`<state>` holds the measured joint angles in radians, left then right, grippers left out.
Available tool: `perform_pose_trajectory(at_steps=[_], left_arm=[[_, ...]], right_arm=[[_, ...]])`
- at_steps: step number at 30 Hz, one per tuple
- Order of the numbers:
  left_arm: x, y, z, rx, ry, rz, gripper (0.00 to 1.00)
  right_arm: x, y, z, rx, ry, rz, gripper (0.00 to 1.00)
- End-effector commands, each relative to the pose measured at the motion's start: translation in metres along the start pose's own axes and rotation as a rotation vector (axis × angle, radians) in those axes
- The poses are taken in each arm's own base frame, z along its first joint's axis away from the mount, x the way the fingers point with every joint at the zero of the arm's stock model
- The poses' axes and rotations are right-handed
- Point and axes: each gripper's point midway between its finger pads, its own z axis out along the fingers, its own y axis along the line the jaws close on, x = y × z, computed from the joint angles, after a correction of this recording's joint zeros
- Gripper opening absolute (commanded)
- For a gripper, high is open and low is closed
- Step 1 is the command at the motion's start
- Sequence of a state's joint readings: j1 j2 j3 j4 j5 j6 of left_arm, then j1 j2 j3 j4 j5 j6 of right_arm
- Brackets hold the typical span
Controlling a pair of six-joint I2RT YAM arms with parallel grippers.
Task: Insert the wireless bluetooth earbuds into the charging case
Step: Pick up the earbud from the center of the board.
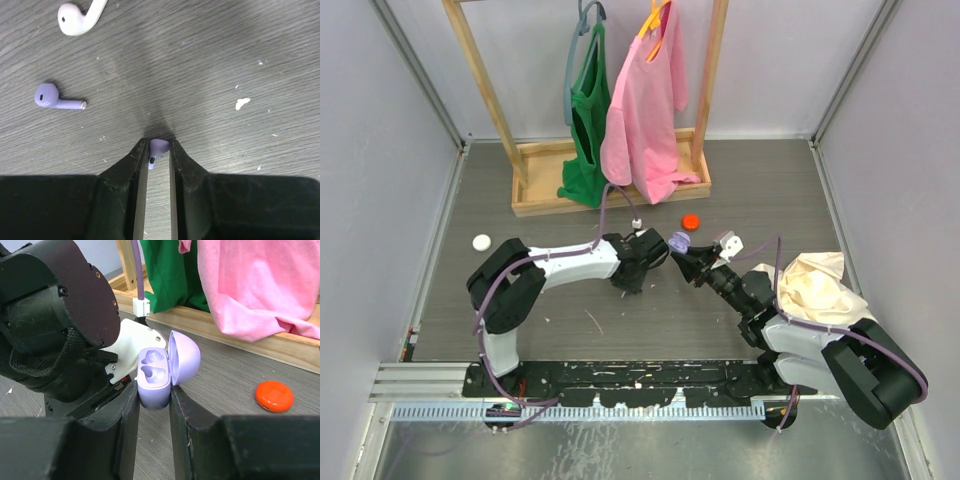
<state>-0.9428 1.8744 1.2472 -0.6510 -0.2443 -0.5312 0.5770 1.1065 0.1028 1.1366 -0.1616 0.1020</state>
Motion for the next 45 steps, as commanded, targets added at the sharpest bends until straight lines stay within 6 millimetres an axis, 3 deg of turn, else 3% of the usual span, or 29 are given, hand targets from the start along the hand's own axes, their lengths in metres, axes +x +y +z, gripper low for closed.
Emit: perform_pose_trajectory(at_steps=[1, 13, 20, 35, 45], left_arm=[[-0.006, 0.01, -0.012, -0.02, -0.066, -0.032, 0.17], [-0.033, 0.032, -0.059, -0.016, -0.296, -0.094, 0.16], [-0.051, 0.033, -0.092, 0.052, -0.431, -0.112, 0.16], [-0.105, -0.012, -0.195, 0.456, -0.764, -0.106, 0.17], [-0.118, -0.036, -0.23, 0.613, -0.858, -0.085, 0.18]], right_arm=[[-0.022, 0.007, 0.009, -0.042, -0.068, -0.032, 0.01], [-0.022, 0.023, 0.014, -0.137, -0.068, -0.029, 0.01], [-0.018, 0.029, 0.016, -0.177, -0.051, -0.031, 0.01], [-0.02, 0.043, 0.013, -0.262, -0.084, -0.065, 0.01], [-0.024, 0.055, 0.009, -0.337, -0.144, -0.097, 0.01]])
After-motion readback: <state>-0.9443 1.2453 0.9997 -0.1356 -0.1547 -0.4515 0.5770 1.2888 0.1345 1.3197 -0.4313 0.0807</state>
